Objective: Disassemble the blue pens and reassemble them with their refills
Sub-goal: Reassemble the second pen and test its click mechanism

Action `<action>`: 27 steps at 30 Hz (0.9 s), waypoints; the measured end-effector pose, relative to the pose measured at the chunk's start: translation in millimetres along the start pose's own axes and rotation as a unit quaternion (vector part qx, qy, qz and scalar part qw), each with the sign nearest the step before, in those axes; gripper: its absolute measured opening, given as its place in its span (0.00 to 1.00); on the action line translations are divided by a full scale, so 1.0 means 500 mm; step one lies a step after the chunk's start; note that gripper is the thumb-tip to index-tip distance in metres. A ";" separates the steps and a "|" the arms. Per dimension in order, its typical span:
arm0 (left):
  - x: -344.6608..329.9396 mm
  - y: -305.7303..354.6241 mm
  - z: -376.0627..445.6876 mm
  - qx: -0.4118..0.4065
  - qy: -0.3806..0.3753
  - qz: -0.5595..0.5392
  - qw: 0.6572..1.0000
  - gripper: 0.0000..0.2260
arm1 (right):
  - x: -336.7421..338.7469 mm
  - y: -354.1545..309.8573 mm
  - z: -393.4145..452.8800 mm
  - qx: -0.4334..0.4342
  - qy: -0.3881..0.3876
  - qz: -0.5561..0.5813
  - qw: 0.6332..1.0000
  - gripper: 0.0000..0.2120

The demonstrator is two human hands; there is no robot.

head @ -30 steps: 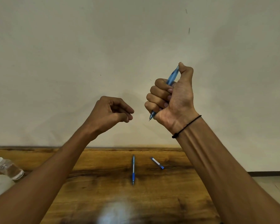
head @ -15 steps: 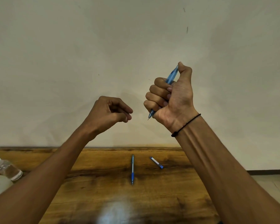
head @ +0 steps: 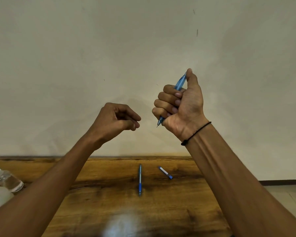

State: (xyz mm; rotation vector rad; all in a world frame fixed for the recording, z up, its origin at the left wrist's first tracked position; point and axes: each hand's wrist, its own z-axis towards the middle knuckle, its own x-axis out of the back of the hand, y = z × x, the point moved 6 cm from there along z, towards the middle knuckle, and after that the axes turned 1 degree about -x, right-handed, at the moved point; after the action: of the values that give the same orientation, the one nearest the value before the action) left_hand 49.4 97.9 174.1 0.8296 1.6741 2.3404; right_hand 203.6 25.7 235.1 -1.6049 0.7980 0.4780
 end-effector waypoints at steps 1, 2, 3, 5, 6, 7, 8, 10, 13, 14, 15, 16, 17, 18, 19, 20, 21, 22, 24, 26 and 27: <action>-0.002 0.002 0.000 -0.003 -0.003 -0.011 1.000 0.11 | 0.003 0.001 0.003 0.004 -0.002 0.002 1.000 0.35; -0.006 0.005 0.000 -0.005 -0.010 -0.027 1.000 0.09 | 0.005 0.002 0.008 0.010 -0.003 0.004 1.000 0.35; -0.010 0.008 0.000 -0.004 -0.021 -0.046 0.999 0.07 | 0.009 0.005 0.012 0.016 -0.001 0.004 1.000 0.34; -0.027 0.016 -0.003 0.008 -0.053 -0.088 0.995 0.08 | 0.018 0.016 0.020 0.030 0.009 -0.007 0.999 0.29; -0.037 0.018 -0.005 0.019 -0.067 -0.105 0.992 0.11 | 0.022 0.022 0.023 0.035 0.017 -0.018 0.999 0.27; -0.047 0.020 -0.007 0.027 -0.078 -0.111 0.990 0.13 | 0.026 0.030 0.025 0.040 0.024 -0.030 0.998 0.24; -0.057 0.021 -0.009 0.030 -0.084 -0.111 0.990 0.13 | 0.029 0.036 0.026 0.044 0.030 -0.044 0.998 0.21; -0.067 0.017 -0.009 0.028 -0.080 -0.104 0.991 0.11 | 0.035 0.046 0.028 0.056 0.039 -0.071 0.995 0.16; -0.069 0.007 -0.008 0.032 -0.080 -0.101 0.991 0.08 | 0.047 0.050 0.031 0.076 0.052 -0.125 0.988 0.14; -0.069 0.004 -0.008 0.035 -0.082 -0.100 0.991 0.08 | 0.053 0.048 0.032 0.085 0.064 -0.171 0.979 0.14; -0.069 0.001 -0.008 0.038 -0.084 -0.096 0.991 0.08 | 0.059 0.043 0.032 0.101 0.082 -0.232 0.964 0.13; -0.069 -0.002 -0.008 0.042 -0.087 -0.087 0.992 0.08 | 0.065 0.036 0.031 0.124 0.103 -0.298 0.941 0.12; -0.070 -0.005 -0.008 0.046 -0.093 -0.071 0.992 0.08 | 0.069 0.027 0.028 0.151 0.124 -0.358 0.913 0.10; -0.072 -0.008 -0.009 0.049 -0.104 -0.048 0.992 0.09 | 0.073 0.019 0.024 0.179 0.141 -0.409 0.884 0.09; -0.075 -0.012 -0.010 0.050 -0.119 -0.023 0.991 0.09 | 0.076 0.014 0.020 0.203 0.150 -0.453 0.855 0.09; -0.079 -0.015 -0.011 0.050 -0.133 0.002 0.990 0.10 | 0.081 0.012 0.018 0.220 0.152 -0.491 0.829 0.10; -0.082 -0.018 -0.012 0.052 -0.144 0.025 0.988 0.11 | 0.087 0.015 0.017 0.224 0.152 -0.521 0.810 0.10; -0.084 -0.022 -0.013 0.055 -0.150 0.045 0.986 0.12 | 0.098 0.021 0.019 0.215 0.153 -0.543 0.797 0.10; -0.081 -0.029 -0.010 0.058 -0.142 0.089 0.984 0.13 | 0.127 0.037 0.027 0.174 0.159 -0.578 0.781 0.08; -0.070 -0.038 -0.006 0.054 -0.115 0.136 0.982 0.11 | 0.160 0.054 0.040 0.131 0.171 -0.605 0.767 0.09; -0.065 -0.042 -0.004 0.052 -0.105 0.154 0.981 0.11 | 0.174 0.063 0.047 0.113 0.176 -0.615 0.760 0.11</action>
State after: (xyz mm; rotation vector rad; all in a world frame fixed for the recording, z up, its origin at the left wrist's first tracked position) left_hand 71.3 90.2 143.0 1.3936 1.6917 2.2617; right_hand 242.9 27.0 148.0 -1.6380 -0.0816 -0.8644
